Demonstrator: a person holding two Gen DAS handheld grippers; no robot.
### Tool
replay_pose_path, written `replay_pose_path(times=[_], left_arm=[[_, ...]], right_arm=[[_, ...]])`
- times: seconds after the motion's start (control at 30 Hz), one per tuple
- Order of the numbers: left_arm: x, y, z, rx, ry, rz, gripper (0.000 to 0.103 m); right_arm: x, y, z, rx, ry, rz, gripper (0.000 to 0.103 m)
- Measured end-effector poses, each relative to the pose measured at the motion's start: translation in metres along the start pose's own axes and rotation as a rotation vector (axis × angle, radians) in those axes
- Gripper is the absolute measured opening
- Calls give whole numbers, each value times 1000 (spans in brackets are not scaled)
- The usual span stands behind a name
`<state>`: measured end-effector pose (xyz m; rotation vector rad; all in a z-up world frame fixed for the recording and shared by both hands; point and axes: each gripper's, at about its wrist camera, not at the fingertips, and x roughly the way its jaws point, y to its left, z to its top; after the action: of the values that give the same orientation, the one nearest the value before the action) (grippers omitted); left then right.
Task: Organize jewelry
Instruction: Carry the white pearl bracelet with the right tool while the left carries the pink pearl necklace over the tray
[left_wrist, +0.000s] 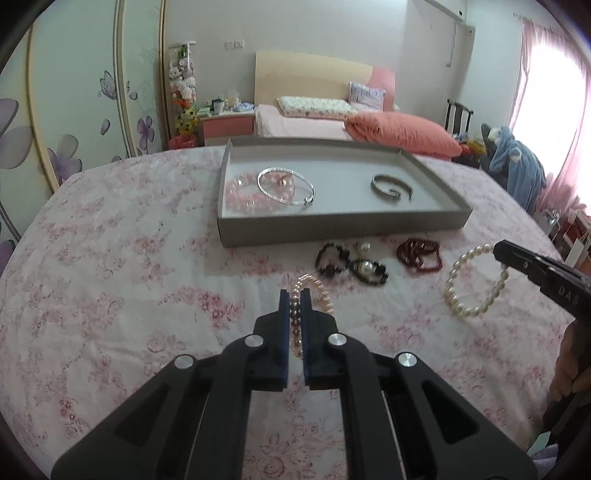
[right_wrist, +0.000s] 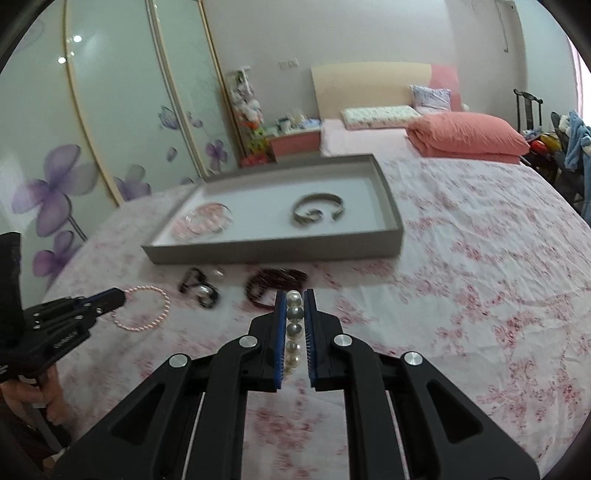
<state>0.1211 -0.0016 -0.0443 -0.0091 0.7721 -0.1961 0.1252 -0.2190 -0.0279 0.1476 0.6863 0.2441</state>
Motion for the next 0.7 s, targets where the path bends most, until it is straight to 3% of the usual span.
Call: replay_pose_path(times=[0.33,0.7], left_arm=[[-15,-7,3,-12,-49,-12,7],[-28,-14,9,-8,-114,25,7]], right_arm=[[-7,18,3,-1,-39,70,10],[-15,23,8,-2,-91,67,10]])
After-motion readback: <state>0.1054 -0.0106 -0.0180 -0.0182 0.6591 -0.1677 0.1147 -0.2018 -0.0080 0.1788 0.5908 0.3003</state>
